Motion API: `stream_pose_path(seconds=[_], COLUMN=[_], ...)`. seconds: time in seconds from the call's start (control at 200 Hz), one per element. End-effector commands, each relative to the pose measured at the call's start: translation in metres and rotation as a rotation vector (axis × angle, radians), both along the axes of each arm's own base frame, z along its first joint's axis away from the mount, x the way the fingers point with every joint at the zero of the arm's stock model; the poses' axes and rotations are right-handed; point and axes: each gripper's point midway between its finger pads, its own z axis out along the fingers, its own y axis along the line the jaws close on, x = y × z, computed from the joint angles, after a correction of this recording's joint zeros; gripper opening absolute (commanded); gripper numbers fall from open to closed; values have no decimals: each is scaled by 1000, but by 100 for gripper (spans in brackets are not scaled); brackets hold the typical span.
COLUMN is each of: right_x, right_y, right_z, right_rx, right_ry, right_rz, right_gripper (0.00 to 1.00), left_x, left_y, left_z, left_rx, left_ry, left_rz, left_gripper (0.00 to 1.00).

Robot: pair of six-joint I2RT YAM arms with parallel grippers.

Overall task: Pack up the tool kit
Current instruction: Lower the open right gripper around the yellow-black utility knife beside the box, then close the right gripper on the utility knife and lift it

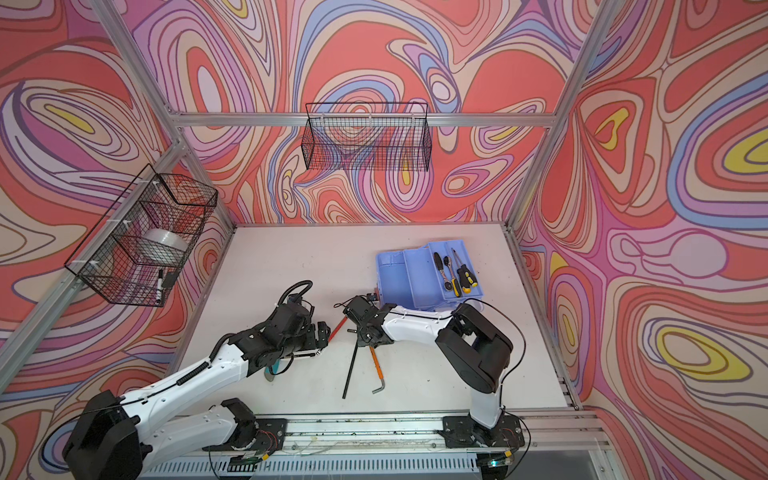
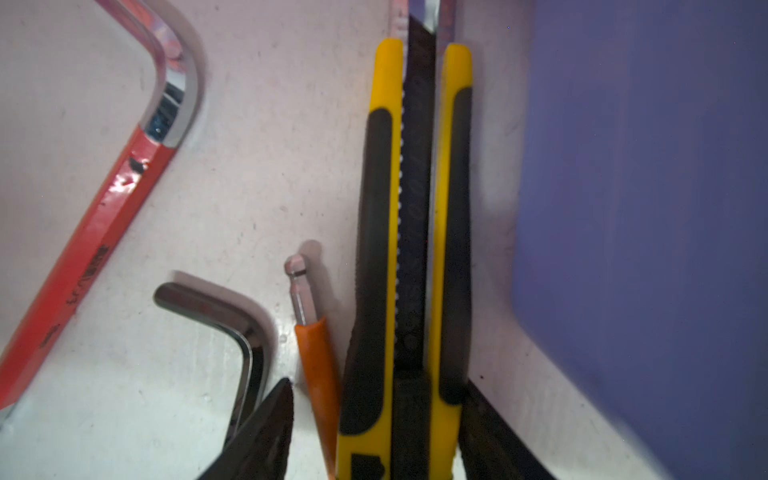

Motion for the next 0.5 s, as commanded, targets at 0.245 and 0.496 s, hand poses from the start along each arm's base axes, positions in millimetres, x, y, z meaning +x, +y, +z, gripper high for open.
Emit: stream_pose_path(seconds=[0.245,0.496], right_x=[2,-7], right_y=[-11,-19], right_z=[-7,-8], right_rx=[-70,-70], right_ry=[-3,8], right_rz=[9,6], right_gripper=[50,33], left_x=[0,0], left_y=[2,3], left_z=[-4,-3], left_rx=[3,5], left_ry=[5,2], left_rz=[8,8], left_gripper=[100,100])
